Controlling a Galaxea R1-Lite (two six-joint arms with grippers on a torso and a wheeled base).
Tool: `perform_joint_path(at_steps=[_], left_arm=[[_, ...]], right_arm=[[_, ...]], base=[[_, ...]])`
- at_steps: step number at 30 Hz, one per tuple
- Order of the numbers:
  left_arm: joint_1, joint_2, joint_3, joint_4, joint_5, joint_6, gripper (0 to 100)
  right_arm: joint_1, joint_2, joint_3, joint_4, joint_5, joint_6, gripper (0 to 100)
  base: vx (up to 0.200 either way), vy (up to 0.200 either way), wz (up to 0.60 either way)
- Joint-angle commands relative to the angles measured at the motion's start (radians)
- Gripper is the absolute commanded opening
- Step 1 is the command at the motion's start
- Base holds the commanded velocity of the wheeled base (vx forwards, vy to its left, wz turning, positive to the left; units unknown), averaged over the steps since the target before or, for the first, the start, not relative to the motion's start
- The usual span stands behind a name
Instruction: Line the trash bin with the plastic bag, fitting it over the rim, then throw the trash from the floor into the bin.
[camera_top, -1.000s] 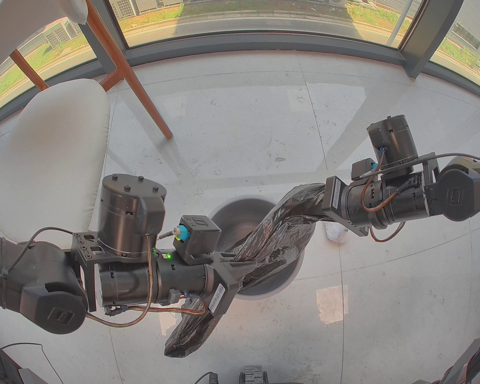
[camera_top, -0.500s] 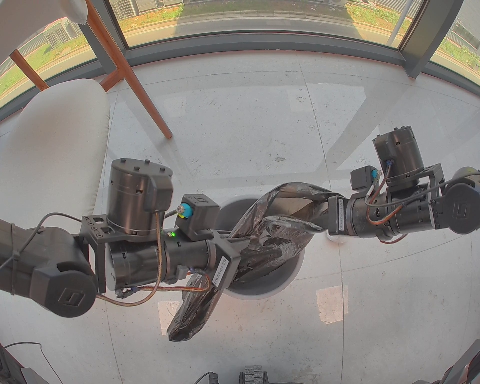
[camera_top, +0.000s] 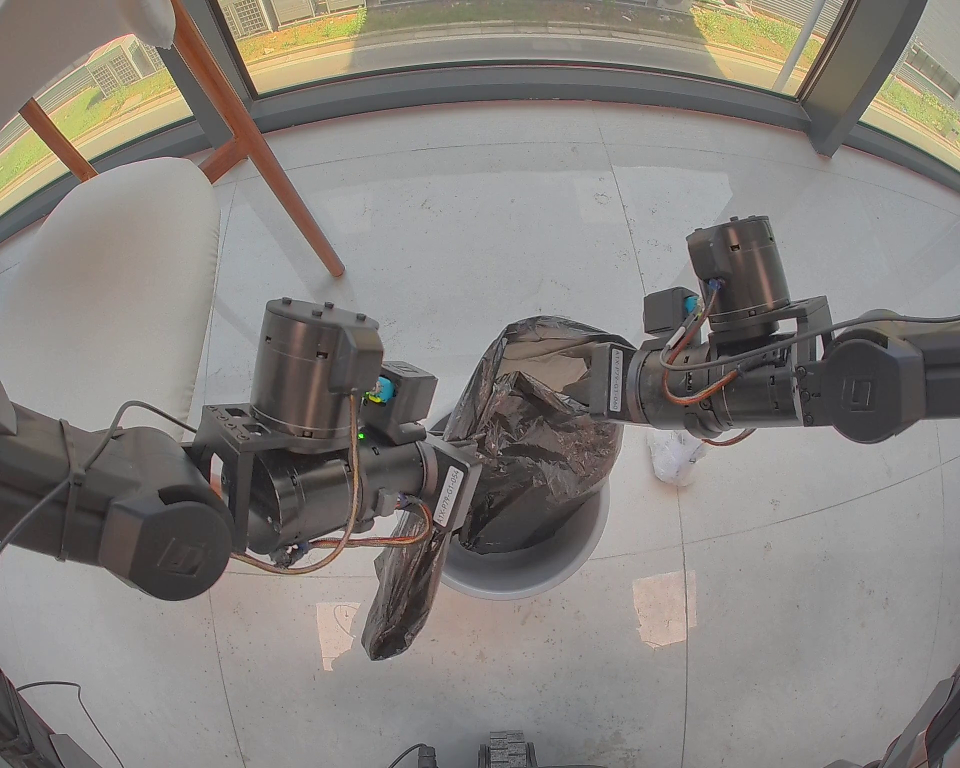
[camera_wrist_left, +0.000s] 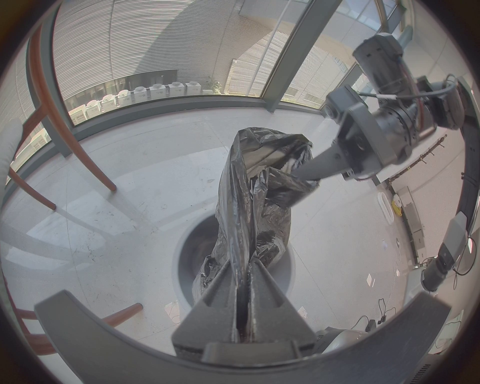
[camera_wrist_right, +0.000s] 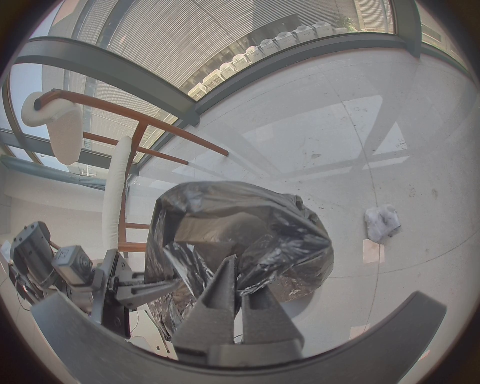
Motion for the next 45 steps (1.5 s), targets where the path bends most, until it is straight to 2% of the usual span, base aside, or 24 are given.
perform_joint_path(at_steps=[1, 5, 9, 15, 19, 26, 34, 39, 45], left_arm=[[0.021, -0.039, 0.006, 0.013, 0.002, 0.000, 0], [0.023, -0.093, 0.045, 0.065, 0.001, 0.000, 0], [0.038, -0.109, 0.111, 0.062, 0.004, 0.000, 0], [0.044, -0.101, 0.120, 0.061, 0.002, 0.002, 0], [0.009, -0.076, 0.126, 0.059, -0.001, 0.003, 0], [0.003, 0.013, 0.097, 0.004, 0.001, 0.000, 0], [-0.025, 0.016, 0.106, 0.007, -0.002, -0.003, 0], [-0.070, 0.019, 0.132, 0.007, -0.002, -0.004, 0], [-0.076, 0.022, 0.140, 0.004, -0.007, -0.004, 0]], right_arm=[[0.038, 0.024, -0.006, -0.001, -0.001, 0.004, 0], [0.086, 0.022, 0.023, -0.001, -0.001, 0.009, 0], [0.107, 0.036, 0.095, -0.019, -0.002, -0.003, 0], [0.055, 0.049, 0.118, -0.018, -0.001, -0.011, 0], [0.012, 0.030, 0.170, -0.019, 0.007, -0.022, 0], [-0.042, -0.017, 0.320, -0.067, 0.013, -0.150, 0], [-0.051, -0.014, 0.451, -0.275, 0.010, -0.161, 0], [-0.051, -0.019, 0.488, -0.291, 0.010, -0.163, 0], [-0.046, -0.021, 0.506, -0.291, 0.010, -0.163, 0]], base=[[0.000, 0.000, 0.00], [0.000, 0.000, 0.00], [0.000, 0.000, 0.00], [0.000, 0.000, 0.00], [0.000, 0.000, 0.00], [0.000, 0.000, 0.00], [0.000, 0.000, 0.00], [0.000, 0.000, 0.00], [0.000, 0.000, 0.00]])
